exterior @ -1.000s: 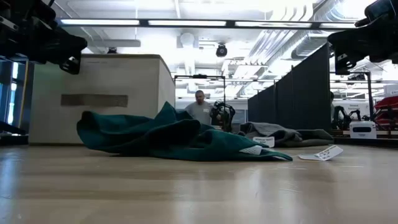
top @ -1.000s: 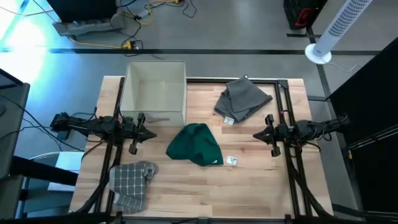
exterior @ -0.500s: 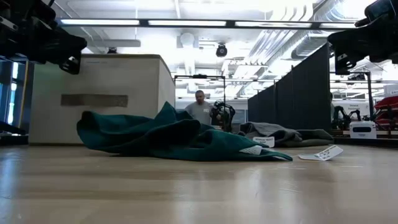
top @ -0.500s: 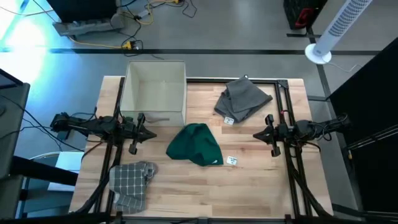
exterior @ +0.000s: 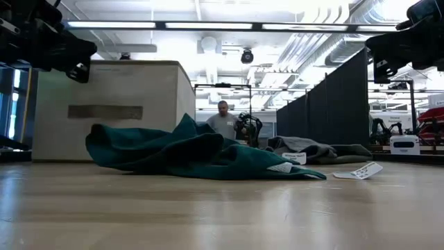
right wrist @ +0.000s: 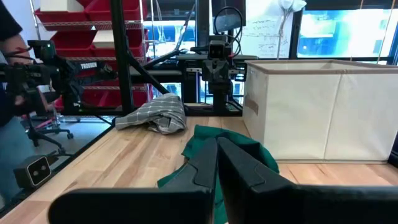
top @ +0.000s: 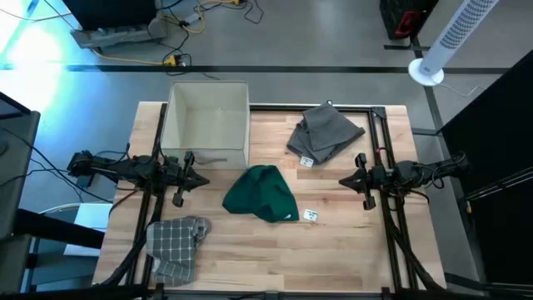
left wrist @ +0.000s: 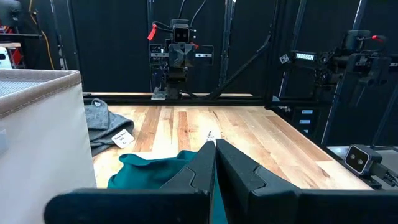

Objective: Fold towel

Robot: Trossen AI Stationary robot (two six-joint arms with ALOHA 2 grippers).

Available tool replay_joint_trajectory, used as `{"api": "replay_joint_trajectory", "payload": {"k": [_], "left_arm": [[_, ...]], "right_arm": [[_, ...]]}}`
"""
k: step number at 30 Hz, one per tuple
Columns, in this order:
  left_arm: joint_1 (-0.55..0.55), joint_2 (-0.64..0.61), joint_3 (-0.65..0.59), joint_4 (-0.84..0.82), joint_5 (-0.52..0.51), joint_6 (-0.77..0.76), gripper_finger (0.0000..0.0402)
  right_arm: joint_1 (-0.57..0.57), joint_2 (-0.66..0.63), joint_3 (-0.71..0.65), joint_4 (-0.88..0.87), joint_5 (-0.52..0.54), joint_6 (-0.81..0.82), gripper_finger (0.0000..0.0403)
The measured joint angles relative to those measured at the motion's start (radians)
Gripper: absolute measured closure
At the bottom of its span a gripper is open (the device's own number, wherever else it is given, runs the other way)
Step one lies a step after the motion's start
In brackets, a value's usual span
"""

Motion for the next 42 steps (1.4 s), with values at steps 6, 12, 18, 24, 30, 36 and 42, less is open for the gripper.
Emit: {"api": "replay_joint_trajectory", "payload": {"k": [6, 12, 18, 24, 30, 36, 42], "left_arm": [[0.0, 0.0, 0.0, 0.0, 0.0, 0.0, 0.0394], [0.0, 0.0, 0.0, 0.006, -0.035, 0.108, 0.0394], [0.0, 0.0, -0.001, 0.028, -0.051, 0.091, 0.0394], [0.0, 0.001, -0.001, 0.177, -0.081, 0.035, 0.0394], [0.0, 0.025, 0.117, 0.227, -0.206, 0.101, 0.0394], [0.001, 0.176, 0.4, 0.047, -0.208, 0.131, 0.0394], [0.0, 0.398, 0.7, -0.119, -0.206, 0.132, 0.0394]], "right_arm": [[0.0, 0.0, 0.0, 0.0, 0.0, 0.0, 0.0403], [0.0, 0.0, 0.0, 0.0, 0.0, 0.0, 0.0403], [0.0, 0.0, 0.0, 0.0, 0.0, 0.0, 0.0403], [-0.006, 0.0, 0.0, 0.014, 0.088, -0.115, 0.0403], [-0.006, 0.002, 0.042, 0.075, 0.154, -0.083, 0.0403], [-0.006, 0.049, 0.286, 0.017, 0.15, -0.08, 0.0403], [-0.006, 0.319, 0.66, -0.164, 0.149, -0.159, 0.0403]]}}
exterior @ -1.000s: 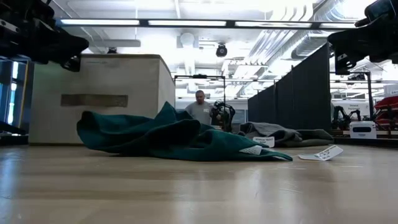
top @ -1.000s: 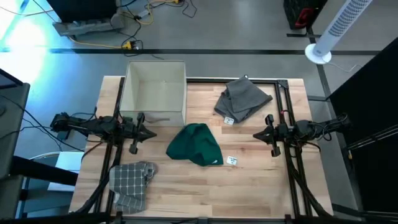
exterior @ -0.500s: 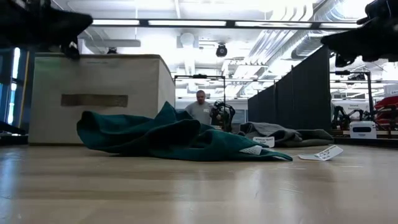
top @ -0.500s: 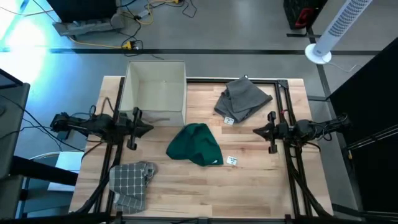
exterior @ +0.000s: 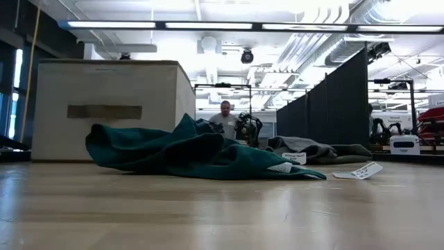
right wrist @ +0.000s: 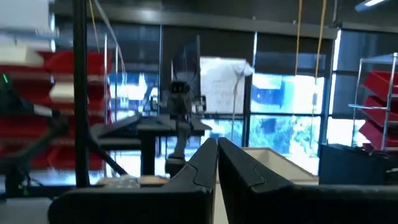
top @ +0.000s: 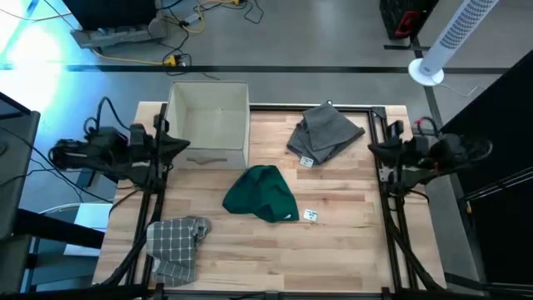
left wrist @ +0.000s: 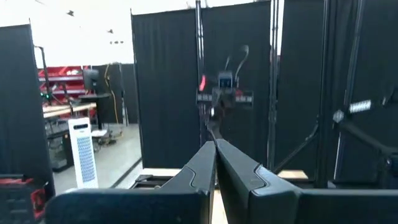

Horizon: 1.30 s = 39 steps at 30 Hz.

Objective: Fold towel
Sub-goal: Fold the green towel

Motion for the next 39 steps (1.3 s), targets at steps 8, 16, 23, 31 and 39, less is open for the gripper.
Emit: {"api": "replay_joint_trajectory", "payload": {"k": [8, 16, 23, 31, 39], "left_arm": [[0.0, 0.328, 0.305, -0.205, 0.015, -0.078, 0.0394], [0.0, 0.546, 0.469, -0.382, 0.199, -0.161, 0.0394], [0.0, 0.596, 0.466, -0.343, 0.229, -0.446, 0.0394], [0.0, 0.601, 0.466, -0.343, 0.204, -0.635, 0.0394], [0.0, 0.615, 0.466, -0.334, 0.203, -0.755, 0.0394]], "right_arm": [[0.0, 0.53, 0.523, -0.391, -0.015, 0.029, 0.0403], [0.0, 0.868, 0.9, -0.862, -0.017, 0.213, 0.0403], [0.0, 1.005, 1.024, -0.952, -0.023, 0.212, 0.0403], [0.0, 1.096, 1.076, -0.897, -0.108, 0.211, 0.0403], [-0.002, 1.093, 1.063, -0.956, -0.269, 0.185, 0.0403]]}}
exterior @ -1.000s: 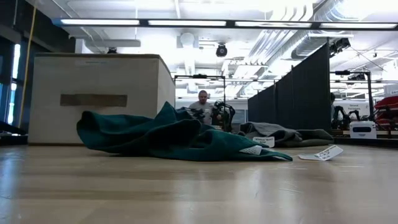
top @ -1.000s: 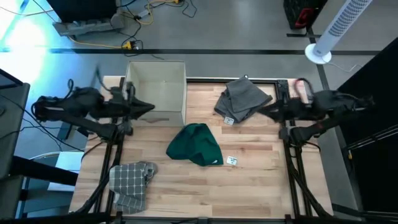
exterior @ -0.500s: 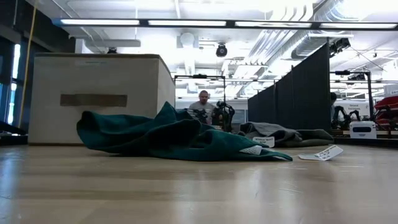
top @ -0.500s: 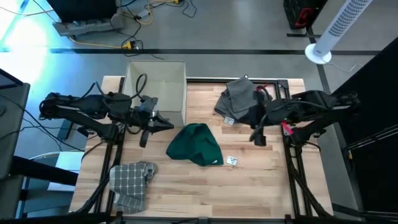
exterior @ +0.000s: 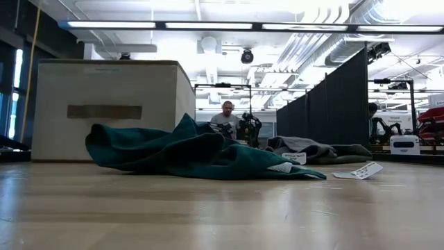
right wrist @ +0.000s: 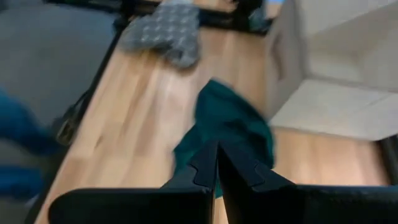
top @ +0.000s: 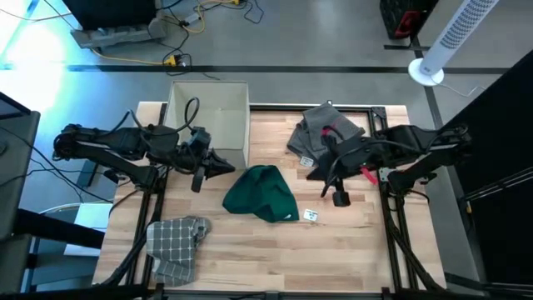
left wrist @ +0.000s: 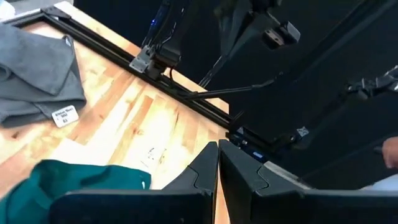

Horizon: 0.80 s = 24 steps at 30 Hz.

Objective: Fold towel
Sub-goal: Fold the green towel

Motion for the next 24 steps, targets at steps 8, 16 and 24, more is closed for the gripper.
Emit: {"api": "replay_joint_trajectory", "payload": {"k": [8, 16, 24], "left_arm": [[-0.008, 0.008, 0.0, 0.004, 0.008, 0.008, 0.0394], [-0.086, 0.008, -0.001, -0.219, 0.049, 0.095, 0.0368], [-0.259, 0.008, -0.002, -0.351, -0.085, 0.134, 0.0259]], "right_arm": [[0.0, 0.009, -0.001, -0.005, -0.068, 0.093, 0.0403], [0.014, 0.102, -0.001, -0.131, 0.018, 0.333, 0.0391], [0.099, 0.265, -0.002, -0.223, -0.017, 0.365, 0.03]]}}
